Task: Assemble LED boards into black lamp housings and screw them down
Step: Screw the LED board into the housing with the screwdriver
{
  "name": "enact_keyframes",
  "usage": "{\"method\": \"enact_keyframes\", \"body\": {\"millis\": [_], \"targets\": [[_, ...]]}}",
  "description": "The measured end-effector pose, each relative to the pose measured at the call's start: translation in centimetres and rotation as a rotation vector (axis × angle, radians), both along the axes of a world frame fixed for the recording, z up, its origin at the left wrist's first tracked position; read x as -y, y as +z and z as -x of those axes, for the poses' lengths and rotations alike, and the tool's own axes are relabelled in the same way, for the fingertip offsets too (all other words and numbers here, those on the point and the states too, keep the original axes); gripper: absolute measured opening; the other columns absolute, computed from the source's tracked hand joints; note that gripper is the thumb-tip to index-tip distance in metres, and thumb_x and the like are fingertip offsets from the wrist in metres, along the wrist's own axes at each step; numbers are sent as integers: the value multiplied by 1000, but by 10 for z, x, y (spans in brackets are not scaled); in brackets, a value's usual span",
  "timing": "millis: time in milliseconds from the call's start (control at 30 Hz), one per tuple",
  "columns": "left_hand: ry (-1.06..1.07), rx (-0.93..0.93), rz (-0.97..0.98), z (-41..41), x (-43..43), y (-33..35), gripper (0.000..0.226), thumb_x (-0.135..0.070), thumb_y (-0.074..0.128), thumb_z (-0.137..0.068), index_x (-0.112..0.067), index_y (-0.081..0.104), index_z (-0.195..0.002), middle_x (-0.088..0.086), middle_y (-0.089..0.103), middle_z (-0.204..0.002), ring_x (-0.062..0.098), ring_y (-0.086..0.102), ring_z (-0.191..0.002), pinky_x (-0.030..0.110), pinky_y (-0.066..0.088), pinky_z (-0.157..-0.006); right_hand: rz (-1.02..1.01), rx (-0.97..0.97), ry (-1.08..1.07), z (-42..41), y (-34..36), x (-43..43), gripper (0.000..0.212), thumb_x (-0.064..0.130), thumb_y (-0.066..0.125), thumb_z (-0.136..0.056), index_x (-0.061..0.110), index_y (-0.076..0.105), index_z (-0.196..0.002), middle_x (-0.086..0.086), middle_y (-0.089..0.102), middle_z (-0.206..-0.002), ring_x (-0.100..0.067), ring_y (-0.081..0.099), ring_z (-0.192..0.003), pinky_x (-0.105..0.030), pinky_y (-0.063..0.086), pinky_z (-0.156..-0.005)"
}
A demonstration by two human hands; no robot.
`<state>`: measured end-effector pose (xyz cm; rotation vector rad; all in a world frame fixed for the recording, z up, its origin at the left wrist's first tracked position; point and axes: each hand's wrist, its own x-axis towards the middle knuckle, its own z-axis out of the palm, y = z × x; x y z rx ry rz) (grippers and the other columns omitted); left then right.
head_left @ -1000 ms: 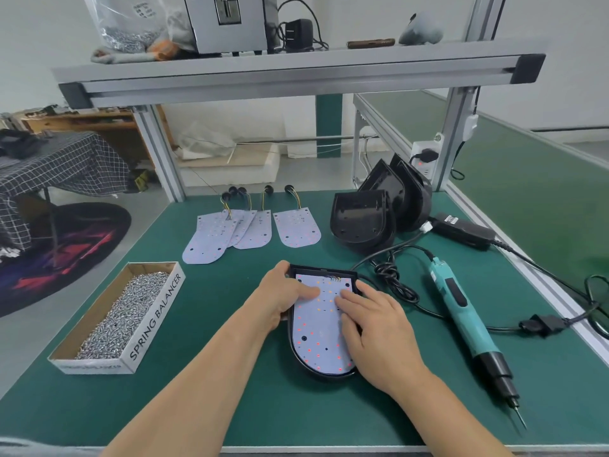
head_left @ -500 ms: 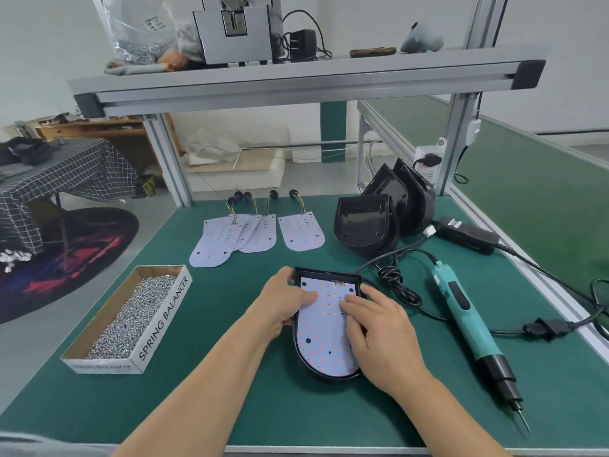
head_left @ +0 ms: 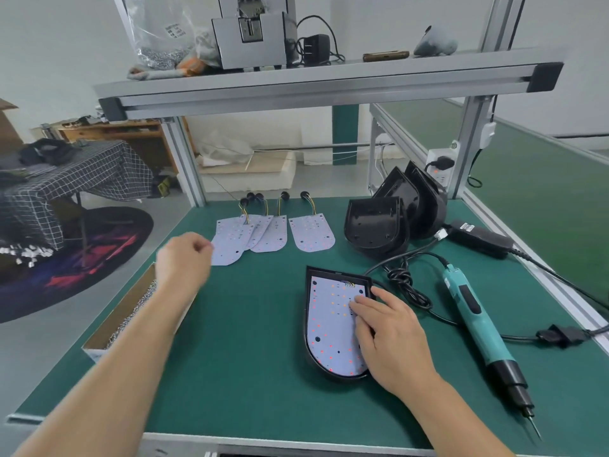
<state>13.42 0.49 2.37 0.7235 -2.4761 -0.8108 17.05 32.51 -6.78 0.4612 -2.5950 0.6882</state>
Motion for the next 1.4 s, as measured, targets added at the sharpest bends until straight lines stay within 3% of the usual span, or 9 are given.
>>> {"method": "enact_keyframes", "body": {"millis": [100, 200, 267, 333, 467, 800, 1033, 1200, 1400], "targets": [[87, 236, 266, -6, 58, 6, 18, -5, 62, -90, -14, 77, -91, 9, 74, -93, 32, 67, -82, 38, 56, -76, 9, -13, -4, -1, 1, 1, 22, 5, 75, -85, 16, 80, -104, 9, 76, -110, -28, 63, -121, -40, 45, -103], [-91, 671, 420, -11, 77, -7, 10, -20, 71, -90, -13, 78, -91, 3, 75, -89, 17, 69, -71, 33, 57, -78, 15, -32, -16, -2, 2, 1, 22, 4, 77, -83, 17, 80, -101, 10, 76, -108, -27, 64, -119, -36, 44, -101], [-166, 752, 434, -14, 81, -18, 10, -26, 71, -89, -17, 77, -88, -1, 75, -86, 12, 66, -68, 30, 57, -78, 33, -27, -18, -2, 1, 1, 22, 4, 76, -84, 17, 80, -101, 9, 76, -108, -27, 63, -120, -35, 41, -103], [-160, 685, 424, -17, 82, -25, 6, -23, 73, -87, -24, 78, -85, -8, 72, -81, 12, 66, -72, 30, 55, -75, 47, -8, -11, -1, 1, 1, 22, 4, 73, -87, 16, 80, -103, 9, 76, -111, -27, 61, -123, -34, 39, -105], [-96, 549, 361, -18, 85, -32, 25, -10, 78, -80, -22, 70, -60, -6, 69, -68, 14, 65, -67, 26, 45, -59, 54, 45, 4, 0, -1, 0, 23, 8, 67, -92, 17, 79, -110, 9, 73, -119, -25, 55, -131, -35, 37, -112], [11, 435, 370, -23, 82, -26, 22, -26, 80, -84, -24, 67, -67, -3, 65, -75, 20, 60, -72, 32, 45, -63, 87, 47, -7, 2, -4, 0, 24, 7, 68, -91, 19, 80, -107, 12, 74, -115, -24, 57, -129, -29, 37, -109], [-31, 414, 279, -25, 87, -25, 24, -3, 74, -80, -22, 74, -65, -6, 71, -62, 14, 67, -65, 29, 49, -67, 90, 108, 7, 2, -3, 0, 26, 12, 62, -96, 21, 77, -115, 13, 71, -123, -20, 49, -137, -32, 35, -115], [21, 424, 292, -29, 86, -23, 14, -27, 81, -83, -28, 73, -71, -4, 70, -74, 20, 66, -73, 35, 56, -70, 105, 104, 4, 2, -2, 0, 25, 8, 65, -93, 18, 79, -112, 12, 72, -119, -23, 52, -134, -36, 40, -112], [31, 314, 123, -31, 93, -26, 22, -3, 75, -81, -17, 73, -65, 3, 72, -66, 23, 66, -65, 37, 57, -70, 105, 106, 13, 2, -2, 0, 25, 9, 63, -95, 18, 78, -113, 12, 72, -121, -22, 51, -135, -36, 39, -113]]}}
